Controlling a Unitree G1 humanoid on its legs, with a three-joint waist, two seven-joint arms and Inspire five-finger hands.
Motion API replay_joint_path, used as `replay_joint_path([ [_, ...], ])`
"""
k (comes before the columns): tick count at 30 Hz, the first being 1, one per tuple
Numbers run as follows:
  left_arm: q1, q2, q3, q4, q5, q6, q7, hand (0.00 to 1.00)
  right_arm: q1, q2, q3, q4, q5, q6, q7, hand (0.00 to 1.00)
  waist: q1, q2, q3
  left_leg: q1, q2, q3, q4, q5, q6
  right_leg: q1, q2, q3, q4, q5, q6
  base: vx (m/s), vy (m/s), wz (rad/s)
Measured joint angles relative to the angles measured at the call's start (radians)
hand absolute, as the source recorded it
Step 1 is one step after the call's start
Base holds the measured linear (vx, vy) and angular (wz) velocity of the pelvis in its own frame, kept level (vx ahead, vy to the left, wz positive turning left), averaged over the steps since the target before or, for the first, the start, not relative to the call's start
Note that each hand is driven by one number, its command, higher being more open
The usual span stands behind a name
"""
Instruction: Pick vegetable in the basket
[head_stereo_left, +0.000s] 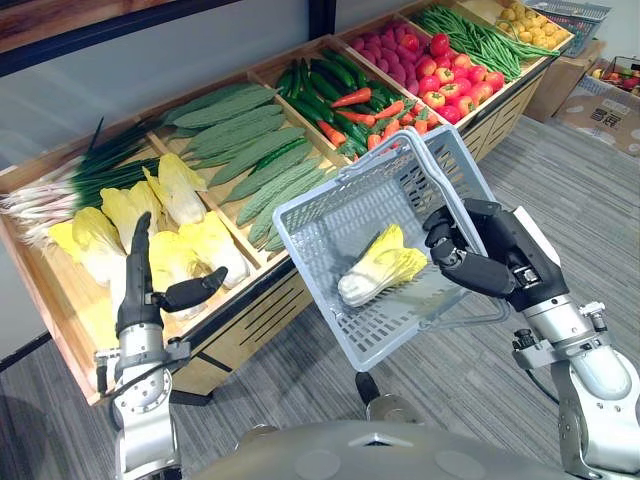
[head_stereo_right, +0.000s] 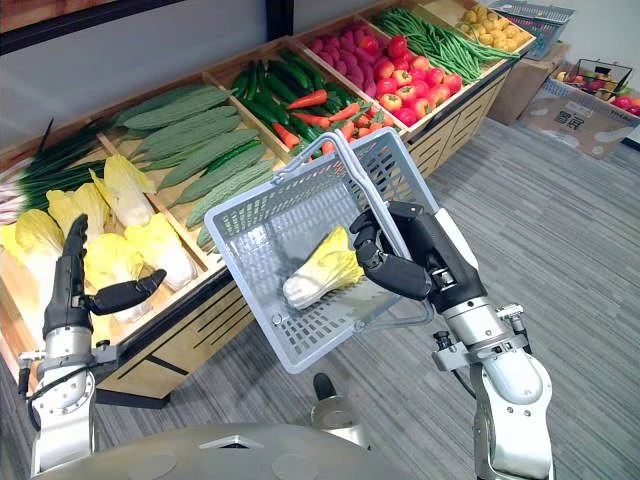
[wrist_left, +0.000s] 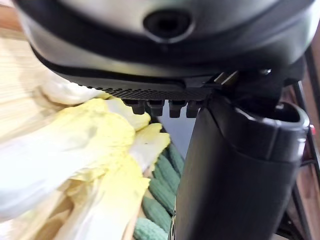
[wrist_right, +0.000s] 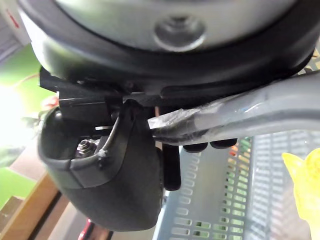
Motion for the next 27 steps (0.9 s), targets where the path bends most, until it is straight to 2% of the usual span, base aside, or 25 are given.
replay_joint_path([
  [6,-0.012,-0.025,0.18,0.118,-0.039,0.009,0.046,1.0,0.031,0.026,-0.004,0.033,0.0,0.0,-0.001,0.0,0.001,-0.009,-0.004,0.0,-0.002,-0.026,-0.031,0.021,-0.005,0.008,-0.003,-0.03,-0.005,-0.004,-0.007,0.01,-0.026,0.13],
  [11,-0.064,-0.025,0.393,0.3,-0.156,0.014,0.208,1.0,0.033,0.026,-0.002,0.081,0.0,0.0,-0.063,0.0,0.029,-0.014,-0.008,0.001,-0.024,-0.081,-0.086,0.057,-0.004,0.033,-0.019,-0.096,-0.019,-0.004,-0.007,0.02,-0.024,0.34],
  [17,-0.078,-0.023,0.611,0.518,-0.344,0.014,0.327,1.0,0.04,0.027,0.001,0.081,0.001,-0.002,-0.086,0.0,0.053,-0.024,-0.016,0.019,-0.044,-0.118,-0.128,0.081,-0.001,0.066,-0.036,-0.143,-0.035,-0.008,-0.012,-0.01,-0.009,0.22],
  [22,-0.079,-0.013,0.684,0.711,-0.448,0.014,0.359,1.0,0.074,0.026,0.001,0.081,0.01,-0.019,-0.107,0.0,0.058,-0.035,-0.023,0.018,-0.051,-0.13,-0.136,0.088,0.001,0.068,-0.042,-0.159,-0.033,-0.012,-0.017,-0.02,-0.005,0.08],
  [27,-0.084,-0.014,0.662,0.858,-0.503,0.015,0.339,1.0,0.109,0.018,0.012,0.081,0.01,-0.019,-0.121,0.0,0.054,-0.047,-0.03,0.019,-0.05,-0.133,-0.138,0.09,0.0,0.071,-0.042,-0.165,-0.031,-0.017,-0.022,-0.01,-0.003,0.02],
])
